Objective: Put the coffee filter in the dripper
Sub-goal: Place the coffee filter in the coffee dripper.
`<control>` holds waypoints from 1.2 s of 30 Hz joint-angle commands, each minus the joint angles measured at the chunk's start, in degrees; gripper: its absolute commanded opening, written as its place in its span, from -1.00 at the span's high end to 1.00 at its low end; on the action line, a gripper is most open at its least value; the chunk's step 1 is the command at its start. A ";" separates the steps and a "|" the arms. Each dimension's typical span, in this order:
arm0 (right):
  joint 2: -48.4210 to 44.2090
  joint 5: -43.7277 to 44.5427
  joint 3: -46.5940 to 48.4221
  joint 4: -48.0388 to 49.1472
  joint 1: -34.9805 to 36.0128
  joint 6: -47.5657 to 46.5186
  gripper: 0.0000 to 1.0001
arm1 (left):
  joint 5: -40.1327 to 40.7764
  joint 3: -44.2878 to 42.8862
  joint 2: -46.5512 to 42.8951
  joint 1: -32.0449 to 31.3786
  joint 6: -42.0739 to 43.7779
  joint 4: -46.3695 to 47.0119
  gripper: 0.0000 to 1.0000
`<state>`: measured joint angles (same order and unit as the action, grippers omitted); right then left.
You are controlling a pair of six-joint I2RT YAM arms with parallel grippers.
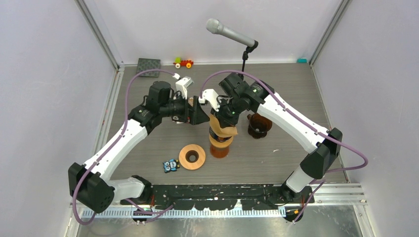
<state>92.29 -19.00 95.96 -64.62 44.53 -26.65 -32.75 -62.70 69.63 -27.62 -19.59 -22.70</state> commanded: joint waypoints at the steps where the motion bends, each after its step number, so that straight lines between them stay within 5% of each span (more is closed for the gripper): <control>1: -2.46 0.55 -0.76 3.19 0.31 0.88 0.99 | -3.24 1.81 -0.26 0.99 -3.51 7.30 -0.67; 16: -5.99 0.82 -5.25 7.92 0.14 2.31 0.96 | -6.64 5.91 -1.69 3.79 -5.92 13.53 -0.63; 28: -5.98 -0.07 -4.96 8.02 -0.06 2.37 0.57 | -6.35 4.59 0.04 3.80 -7.49 14.43 -0.61; 36: -5.89 0.20 -4.73 8.02 -0.18 2.58 0.53 | -8.51 4.57 0.90 3.72 -8.10 15.49 -0.58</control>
<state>88.38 -18.52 90.52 -58.28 44.51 -24.86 -38.87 -56.75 70.30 -24.08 -27.07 -10.87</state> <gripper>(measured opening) 0.229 0.797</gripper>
